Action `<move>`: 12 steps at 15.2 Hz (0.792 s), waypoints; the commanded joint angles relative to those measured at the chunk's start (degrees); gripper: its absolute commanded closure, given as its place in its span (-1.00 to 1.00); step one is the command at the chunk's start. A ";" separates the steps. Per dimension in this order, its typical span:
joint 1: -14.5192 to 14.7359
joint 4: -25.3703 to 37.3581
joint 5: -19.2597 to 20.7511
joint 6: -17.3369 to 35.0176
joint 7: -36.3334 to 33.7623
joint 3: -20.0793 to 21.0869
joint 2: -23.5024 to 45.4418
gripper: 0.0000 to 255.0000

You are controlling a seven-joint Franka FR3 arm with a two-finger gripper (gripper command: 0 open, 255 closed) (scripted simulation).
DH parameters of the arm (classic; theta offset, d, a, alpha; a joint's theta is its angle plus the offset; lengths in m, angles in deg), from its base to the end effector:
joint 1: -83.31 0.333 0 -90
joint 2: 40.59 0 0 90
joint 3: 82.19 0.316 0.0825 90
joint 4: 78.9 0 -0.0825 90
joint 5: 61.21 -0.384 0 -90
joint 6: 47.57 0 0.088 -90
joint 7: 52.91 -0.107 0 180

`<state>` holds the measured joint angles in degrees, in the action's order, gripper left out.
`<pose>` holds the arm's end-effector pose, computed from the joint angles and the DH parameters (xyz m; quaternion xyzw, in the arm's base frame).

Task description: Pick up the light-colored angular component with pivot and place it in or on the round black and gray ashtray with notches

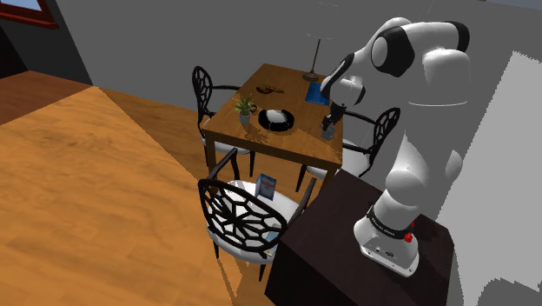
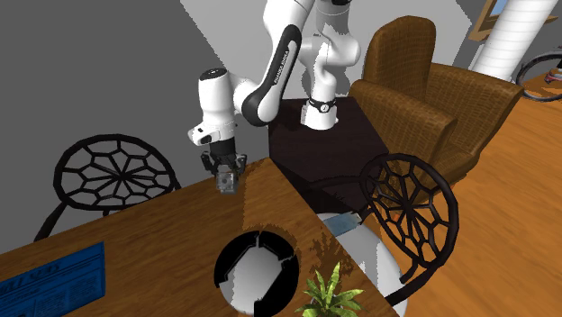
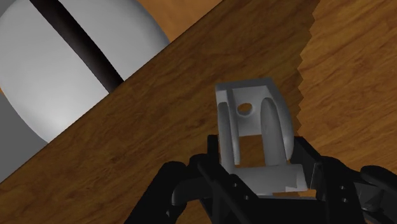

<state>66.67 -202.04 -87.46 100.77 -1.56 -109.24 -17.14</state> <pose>0.4122 -0.4030 0.2361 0.9927 -0.1022 0.0624 0.0120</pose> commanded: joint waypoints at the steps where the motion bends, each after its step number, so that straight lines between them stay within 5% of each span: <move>1: 0.00 0.00 0.00 0.00 0.00 0.00 0.00 1.00; 12: 0.93 -0.09 1.83 -1.58 -1.37 -1.24 -1.89 1.00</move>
<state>67.33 -202.09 -86.23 99.71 -2.52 -110.07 -18.39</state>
